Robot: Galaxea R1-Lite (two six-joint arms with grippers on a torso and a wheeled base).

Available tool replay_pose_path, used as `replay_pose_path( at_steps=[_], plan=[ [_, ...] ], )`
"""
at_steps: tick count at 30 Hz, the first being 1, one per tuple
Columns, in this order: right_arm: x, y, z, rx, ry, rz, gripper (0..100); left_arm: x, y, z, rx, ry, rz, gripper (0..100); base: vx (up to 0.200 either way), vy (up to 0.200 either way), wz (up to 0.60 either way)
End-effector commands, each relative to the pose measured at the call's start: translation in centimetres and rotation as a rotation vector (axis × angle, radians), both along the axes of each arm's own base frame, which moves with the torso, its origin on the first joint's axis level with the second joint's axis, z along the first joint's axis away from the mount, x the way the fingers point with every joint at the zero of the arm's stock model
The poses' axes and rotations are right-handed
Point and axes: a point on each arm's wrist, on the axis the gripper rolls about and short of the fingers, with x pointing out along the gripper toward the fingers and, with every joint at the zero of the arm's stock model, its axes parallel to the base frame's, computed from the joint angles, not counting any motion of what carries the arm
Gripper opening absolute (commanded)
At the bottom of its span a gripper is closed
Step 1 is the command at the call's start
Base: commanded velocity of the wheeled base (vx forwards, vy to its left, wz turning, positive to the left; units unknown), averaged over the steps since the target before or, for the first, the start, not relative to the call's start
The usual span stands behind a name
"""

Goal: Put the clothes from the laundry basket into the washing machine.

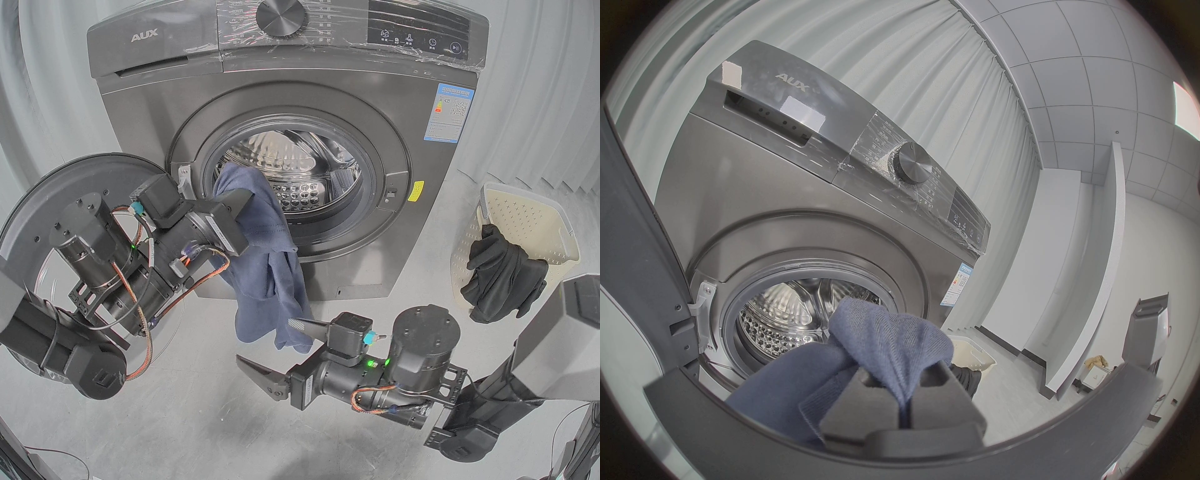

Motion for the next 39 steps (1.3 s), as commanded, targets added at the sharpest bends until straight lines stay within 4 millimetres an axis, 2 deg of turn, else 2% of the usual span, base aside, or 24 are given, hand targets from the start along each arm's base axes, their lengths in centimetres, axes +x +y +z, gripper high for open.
replay_pose_path(
  at_steps=[1,6,11,19,20,21,23,24,25,27,39],
  plan=[
    [0.7,1.6,-2.2,-0.029,0.023,0.013,100,0.0,-0.1,0.0,-0.001,-0.001,0.000,0,0.000,0.000,0.00],
    [1.6,2.4,-3.4,-0.039,0.031,0.010,100,-0.1,0.0,0.3,-0.006,-0.011,-0.003,0,0.000,0.000,0.00],
    [3.3,3.4,-4.4,-0.031,0.025,0.002,100,-0.1,0.0,0.7,-0.017,-0.026,0.001,0,0.000,0.000,0.00],
    [8.6,3.3,-5.7,-0.008,0.004,-0.092,100,-0.2,0.0,1.0,-0.027,-0.043,-0.001,0,0.000,0.000,0.00],
    [8.6,3.3,-5.7,-0.008,0.004,-0.092,100,-0.2,0.0,1.0,-0.027,-0.043,-0.001,0,0.000,0.000,0.00],
    [9.9,2.9,-6.1,-0.008,-0.001,-0.121,100,-0.3,0.1,1.1,-0.028,-0.046,-0.002,0,0.000,0.000,0.00],
    [11.2,2.5,-6.3,-0.002,-0.010,-0.152,100,-0.4,0.1,1.1,-0.028,-0.046,-0.004,0,0.000,0.000,0.00],
    [11.2,2.5,-6.3,-0.002,-0.010,-0.152,100,-0.4,0.1,1.1,-0.028,-0.046,-0.004,0,0.000,0.000,0.00],
    [12.4,1.8,-6.2,0.007,-0.023,-0.184,100,-0.4,0.0,1.1,-0.028,-0.046,-0.007,0,0.000,0.000,0.00],
    [13.5,1.3,-5.9,0.020,-0.038,-0.210,100,-0.4,-0.1,1.1,-0.029,-0.045,-0.007,0,0.000,0.000,0.00],
    [14.0,1.0,-5.4,0.021,-0.067,-0.224,100,-0.5,-0.1,1.0,-0.027,-0.043,-0.008,0,0.000,0.000,0.00]
  ],
)
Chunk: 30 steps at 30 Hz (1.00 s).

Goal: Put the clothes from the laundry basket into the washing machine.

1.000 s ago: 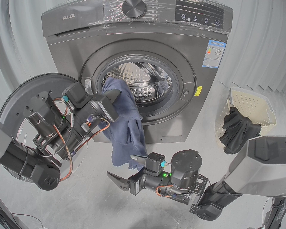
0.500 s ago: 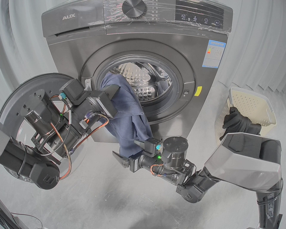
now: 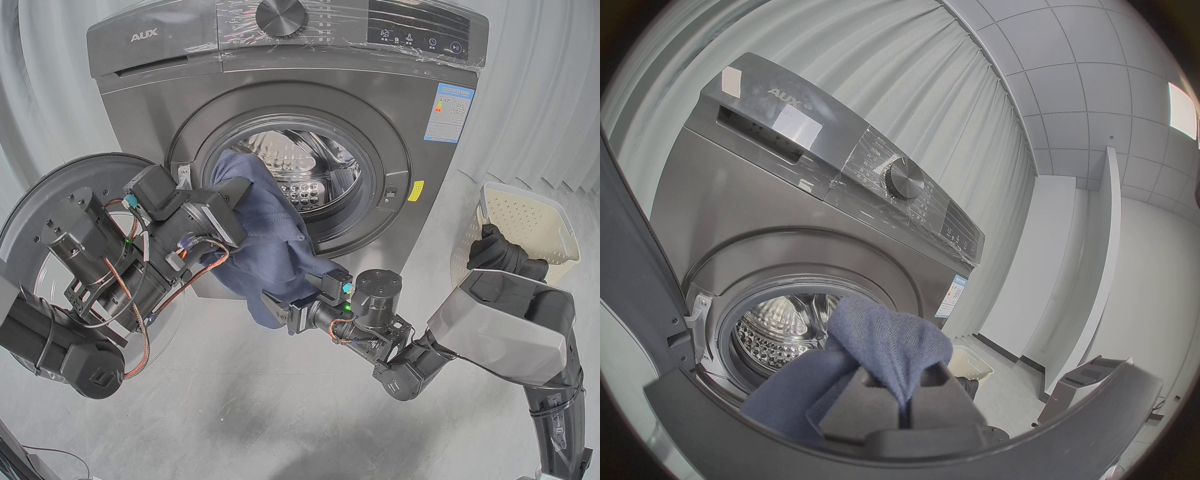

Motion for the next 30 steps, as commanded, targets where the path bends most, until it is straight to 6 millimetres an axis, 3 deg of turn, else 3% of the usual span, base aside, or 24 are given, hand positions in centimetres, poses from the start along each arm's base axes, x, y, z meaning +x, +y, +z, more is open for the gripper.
replay_pose_path(
  at_steps=[1,10,13,14,21,24,30],
  plan=[
    [0.1,0.1,0.0,-0.005,-0.009,0.000,100,0.0,0.0,0.0,-0.001,-0.001,-0.001,0,0.000,0.000,0.00],
    [0.4,1.0,0.9,0.023,-0.043,0.009,100,-0.1,0.0,0.0,0.000,0.000,-0.001,0,0.000,0.000,0.00],
    [0.6,1.0,0.3,0.019,-0.037,-0.011,100,0.0,0.0,0.0,-0.001,-0.001,-0.001,0,0.000,0.000,0.00],
    [0.6,1.0,0.2,0.018,-0.036,-0.013,0,0.0,0.0,0.0,0.000,0.000,0.000,0,0.000,0.000,0.00],
    [-0.4,0.7,0.2,0.009,-0.025,-0.003,0,0.3,0.1,-0.1,0.000,0.004,0.008,0,0.000,0.000,0.00],
    [-2.4,0.4,2.1,0.020,-0.038,0.024,0,0.5,0.1,-0.3,0.004,0.010,0.011,0,0.000,0.000,0.00],
    [-6.1,-2.7,5.1,0.013,-0.032,0.036,0,0.9,0.3,-0.6,0.008,0.018,0.024,0,0.000,0.000,0.00]
  ],
)
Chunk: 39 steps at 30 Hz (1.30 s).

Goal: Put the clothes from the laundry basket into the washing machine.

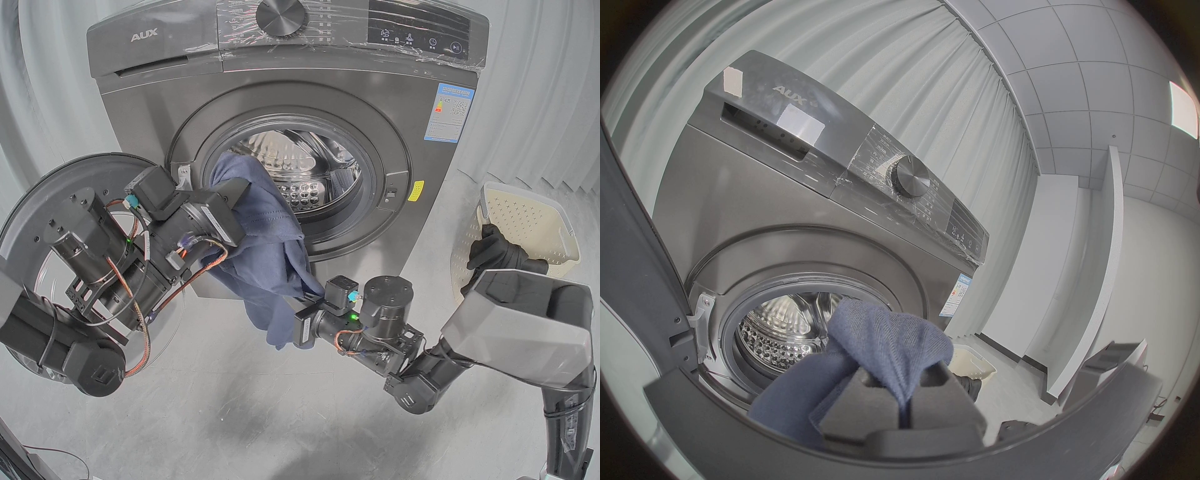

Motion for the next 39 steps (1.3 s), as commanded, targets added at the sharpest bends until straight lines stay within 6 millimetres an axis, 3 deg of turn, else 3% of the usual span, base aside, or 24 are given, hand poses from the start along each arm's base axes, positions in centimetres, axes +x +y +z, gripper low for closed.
replay_pose_path(
  at_steps=[1,8,13,19,24,30,36,39],
  plan=[
    [-3.5,-2.6,4.2,0.024,-0.025,0.017,0,0.6,0.2,-0.5,0.007,0.014,0.017,0,0.000,0.000,0.00],
    [-6.4,-5.7,5.2,0.012,-0.011,0.032,0,1.4,1.0,-0.6,0.007,0.016,0.054,0,0.000,0.000,0.00],
    [-6.8,-7.4,5.0,0.012,-0.004,0.003,0,1.7,1.3,-0.6,0.004,0.016,0.071,0,0.000,0.000,0.00],
    [-4.2,-10.4,5.2,0.021,-0.023,-0.110,0,1.7,1.3,-0.6,0.004,0.016,0.071,0,0.000,0.000,0.00],
    [-2.4,-11.6,5.7,0.039,-0.050,-0.169,0,1.4,1.1,-0.4,0.001,0.012,0.062,0,0.000,0.000,0.00],
    [-0.3,-10.9,5.1,0.050,-0.067,-0.178,0,0.8,0.7,-0.3,0.001,0.011,0.041,0,0.000,0.000,0.00],
    [3.5,-8.6,2.1,0.052,-0.067,-0.179,0,0.1,-0.3,-0.1,-0.016,-0.020,0.003,0,0.000,0.000,0.00],
    [4.1,-8.3,1.4,0.050,-0.063,-0.181,0,-0.1,-0.4,0.0,-0.020,-0.023,-0.002,0,0.000,0.000,0.00]
  ],
)
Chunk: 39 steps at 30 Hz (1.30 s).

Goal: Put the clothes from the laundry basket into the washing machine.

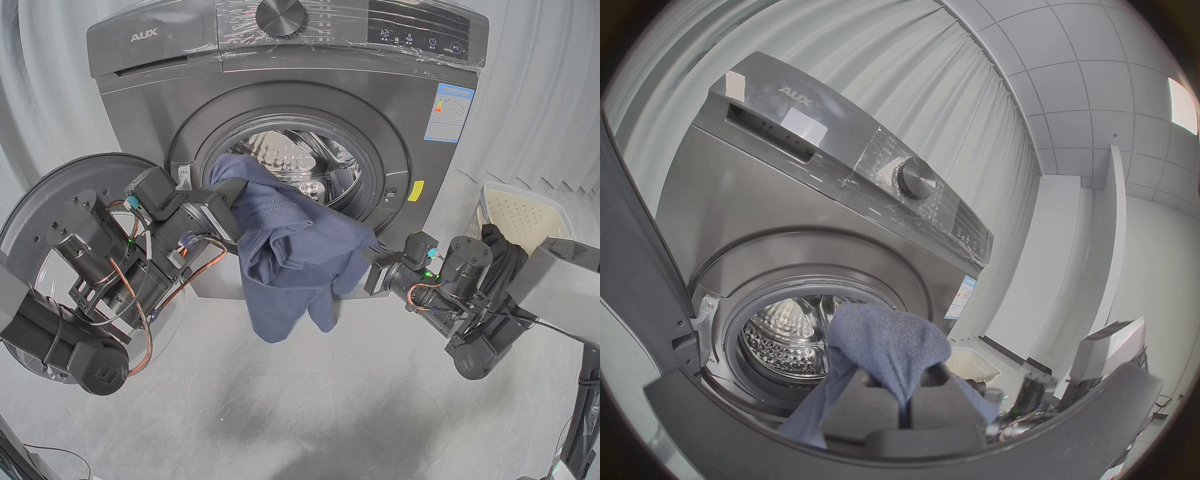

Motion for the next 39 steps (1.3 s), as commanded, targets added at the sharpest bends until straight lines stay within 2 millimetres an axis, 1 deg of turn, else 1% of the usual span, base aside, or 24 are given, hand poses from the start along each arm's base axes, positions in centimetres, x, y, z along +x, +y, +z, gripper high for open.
replay_pose_path(
  at_steps=[1,2,3,5,7,9,12,16,18,19,20,21,23,25,26,27,28,29,30,32,36,38,39],
  plan=[
    [2.9,1.6,-4.3,-0.025,0.046,-0.004,0,-0.5,-0.6,0.4,-0.014,-0.021,-0.026,0,0.000,0.000,0.00],
    [3.0,1.8,-4.8,-0.028,0.051,-0.001,0,-0.5,-0.6,0.4,-0.014,-0.021,-0.026,0,0.000,0.000,0.00],
    [3.1,2.0,-5.2,-0.030,0.056,-0.001,100,-0.6,-0.6,0.4,-0.014,-0.022,-0.027,0,0.000,0.000,0.00],
    [3.2,2.3,-6.0,-0.037,0.067,0.004,100,-0.5,-0.6,0.4,-0.015,-0.023,-0.026,0,0.000,0.000,0.00],
    [3.0,2.5,-6.5,-0.042,0.077,0.011,100,-0.5,-0.6,0.5,-0.017,-0.026,-0.024,0,0.000,0.000,0.00],
    [2.8,2.7,-6.5,-0.040,0.072,0.019,100,-0.4,-0.6,0.5,-0.017,-0.026,-0.021,0,0.000,0.000,0.00],
    [1.0,3.1,-6.5,-0.057,0.091,0.054,100,0.0,-0.6,0.4,-0.024,-0.020,0.000,0,0.000,0.000,0.00],
    [-1.0,3.0,-5.8,-0.080,0.105,0.079,100,0.3,-0.7,0.6,-0.034,-0.021,0.021,0,0.000,0.000,0.00],
    [-2.1,2.9,-5.0,-0.094,0.094,0.095,100,0.4,-0.7,0.5,-0.033,-0.016,0.024,0,0.000,0.000,0.00],
    [-2.1,2.9,-5.0,-0.094,0.094,0.095,100,0.4,-0.7,0.5,-0.033,-0.016,0.024,0,0.000,0.000,0.00],
    [-2.8,3.1,-4.6,-0.100,0.090,0.107,100,0.4,-0.7,0.4,-0.031,-0.014,0.025,0,0.000,0.000,0.00],
    [-3.6,3.2,-3.6,-0.098,0.072,0.123,100,0.5,-0.7,0.3,-0.029,-0.011,0.025,0,0.000,0.000,0.00],
    [-4.6,3.5,-2.6,-0.098,0.052,0.142,100,0.5,-0.7,0.3,-0.028,-0.009,0.027,0,0.000,0.000,0.00],
    [-4.9,3.6,-2.4,-0.109,0.050,0.139,100,0.6,-0.7,0.3,-0.028,-0.009,0.029,0,0.000,0.000,0.00],
    [-5.6,3.8,-2.0,-0.134,0.027,0.124,100,0.8,-0.6,0.1,-0.025,-0.005,0.033,0,0.000,0.000,0.00],
    [-5.9,3.9,-1.8,-0.138,0.024,0.102,100,0.8,-0.6,0.1,-0.024,-0.004,0.033,0,0.000,0.000,0.00],
    [-6.1,4.2,-1.6,-0.135,0.019,0.057,100,0.8,-0.6,0.1,-0.024,-0.004,0.033,0,0.000,0.000,0.00],
    [-6.1,4.2,-1.6,-0.134,0.020,0.051,100,0.8,-0.6,0.1,-0.024,-0.004,0.033,0,0.000,0.000,0.00],
    [-6.5,4.8,-1.6,-0.130,0.021,-0.011,100,0.8,-0.6,0.1,-0.024,-0.004,0.033,0,0.000,0.000,0.00],
    [-7.0,5.3,-1.5,-0.127,0.025,-0.061,100,0.8,-0.6,0.1,-0.025,-0.005,0.033,0,0.000,0.000,0.00],
    [-8.5,6.7,-1.4,-0.123,0.027,-0.063,100,0.8,-0.6,0.1,-0.024,-0.004,0.035,0,0.000,0.000,0.00],
    [-9.6,7.4,-0.8,-0.113,0.022,-0.039,100,0.9,-0.5,0.1,-0.024,-0.002,0.036,0,0.000,0.000,0.00],
    [-9.6,7.5,-0.8,-0.111,0.020,-0.038,100,0.9,-0.5,0.1,-0.024,-0.002,0.036,0,0.000,0.000,0.00]
  ],
)
